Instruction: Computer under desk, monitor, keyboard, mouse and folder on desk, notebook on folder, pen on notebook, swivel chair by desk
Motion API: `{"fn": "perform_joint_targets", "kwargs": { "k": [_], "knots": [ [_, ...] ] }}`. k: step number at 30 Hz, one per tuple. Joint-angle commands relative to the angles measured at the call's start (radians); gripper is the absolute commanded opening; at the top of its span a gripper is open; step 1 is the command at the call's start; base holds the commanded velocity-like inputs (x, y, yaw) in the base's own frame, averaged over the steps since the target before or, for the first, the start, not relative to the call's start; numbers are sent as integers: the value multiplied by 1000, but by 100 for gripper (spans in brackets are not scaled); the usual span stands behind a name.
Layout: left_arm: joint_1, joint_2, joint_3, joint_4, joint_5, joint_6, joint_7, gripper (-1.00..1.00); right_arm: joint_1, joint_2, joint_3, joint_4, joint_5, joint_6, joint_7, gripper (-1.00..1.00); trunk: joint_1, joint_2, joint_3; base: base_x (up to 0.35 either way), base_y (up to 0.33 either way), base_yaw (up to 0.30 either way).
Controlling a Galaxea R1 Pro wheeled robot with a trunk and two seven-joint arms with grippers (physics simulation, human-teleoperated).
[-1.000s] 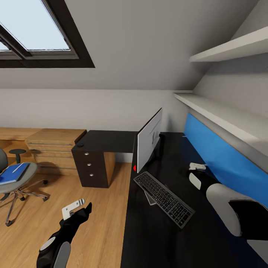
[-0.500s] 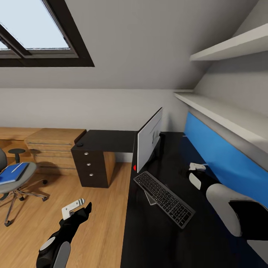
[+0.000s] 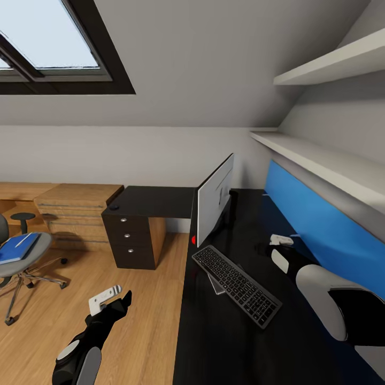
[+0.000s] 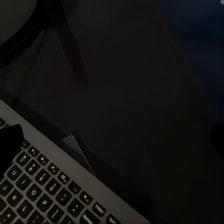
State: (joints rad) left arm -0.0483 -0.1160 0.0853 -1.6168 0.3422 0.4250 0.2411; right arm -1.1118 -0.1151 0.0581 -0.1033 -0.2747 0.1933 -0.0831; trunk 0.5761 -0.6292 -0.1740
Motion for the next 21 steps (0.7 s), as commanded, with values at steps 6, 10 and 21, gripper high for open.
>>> {"fn": "perform_joint_targets", "kwargs": {
  "k": [6, 10, 21],
  "knots": [
    [-1, -1, 2, -2, 11, 5, 6, 100, 0, -1, 6, -3, -29, 6, -4, 100, 23, -44, -25, 0, 0, 0],
    [-1, -1, 2, -2, 11, 5, 6, 100, 0, -1, 6, -3, -32, 3, -4, 100, 23, -44, -30, 0, 0, 0],
    [-1, -1, 2, -2, 10, 5, 6, 100, 0, -1, 6, -2, -32, 2, -4, 100, 23, -44, -47, 0, 0, 0]
  ]
}}
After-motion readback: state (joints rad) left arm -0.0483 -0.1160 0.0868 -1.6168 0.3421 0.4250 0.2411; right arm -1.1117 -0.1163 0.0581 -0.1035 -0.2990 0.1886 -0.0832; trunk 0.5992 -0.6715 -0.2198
